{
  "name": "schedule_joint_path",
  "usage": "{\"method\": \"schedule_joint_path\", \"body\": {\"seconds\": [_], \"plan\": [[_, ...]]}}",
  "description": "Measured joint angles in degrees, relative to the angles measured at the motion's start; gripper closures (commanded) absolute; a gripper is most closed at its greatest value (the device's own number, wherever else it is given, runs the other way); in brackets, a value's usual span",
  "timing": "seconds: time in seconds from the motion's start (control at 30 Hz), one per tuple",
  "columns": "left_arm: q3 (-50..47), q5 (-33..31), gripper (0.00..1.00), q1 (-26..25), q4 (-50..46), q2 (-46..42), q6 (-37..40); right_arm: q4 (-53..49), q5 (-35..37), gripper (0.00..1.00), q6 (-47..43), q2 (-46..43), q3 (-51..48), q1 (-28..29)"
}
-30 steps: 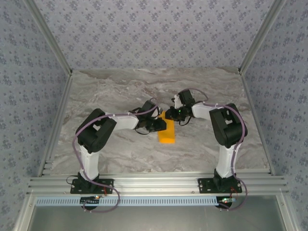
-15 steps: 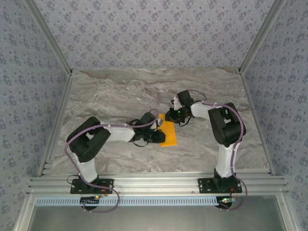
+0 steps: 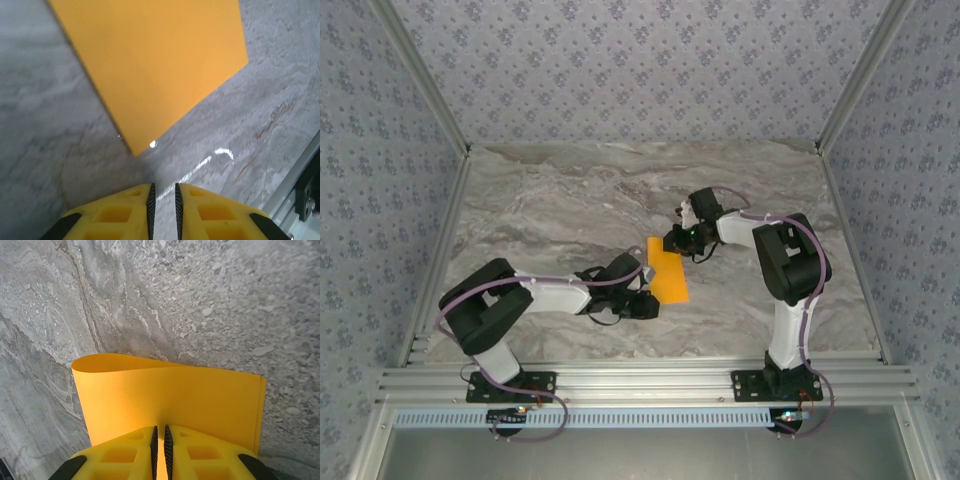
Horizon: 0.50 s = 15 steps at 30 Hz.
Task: Fold a paper plane with a square sheet of paper (fold left side to right side)
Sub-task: First fold the square sheet of paper in half at the center of the table, then hold the square sheet of paper at the center of the table.
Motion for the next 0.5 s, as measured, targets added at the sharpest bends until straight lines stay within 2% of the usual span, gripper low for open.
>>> {"method": "schedule_joint_path", "body": {"seconds": [0.1,0.2,0.33,0.5], "plan": [[-0.02,0.83,0.76,2.19,-1.97,-4.13,0.24,0.02,-0.02,0.82,0.00,-0.02,0.00,-0.04],[2.95,1.40,0.77,6.49,-5.05,-6.29,2.01,0.07,-0.13,0.82,0.00,-0.02,0.00,-0.04],[9.55,2.60,0.78,11.34,-6.58,-3.41,4.81,0.11,-0.22,0.82,0.00,-0.02,-0.02,-0.04],[17.16,4.83,0.79,12.07,-7.23,4.79,7.56,0.20,-0.42,0.82,-0.02,-0.02,-0.04,-0.04]]}}
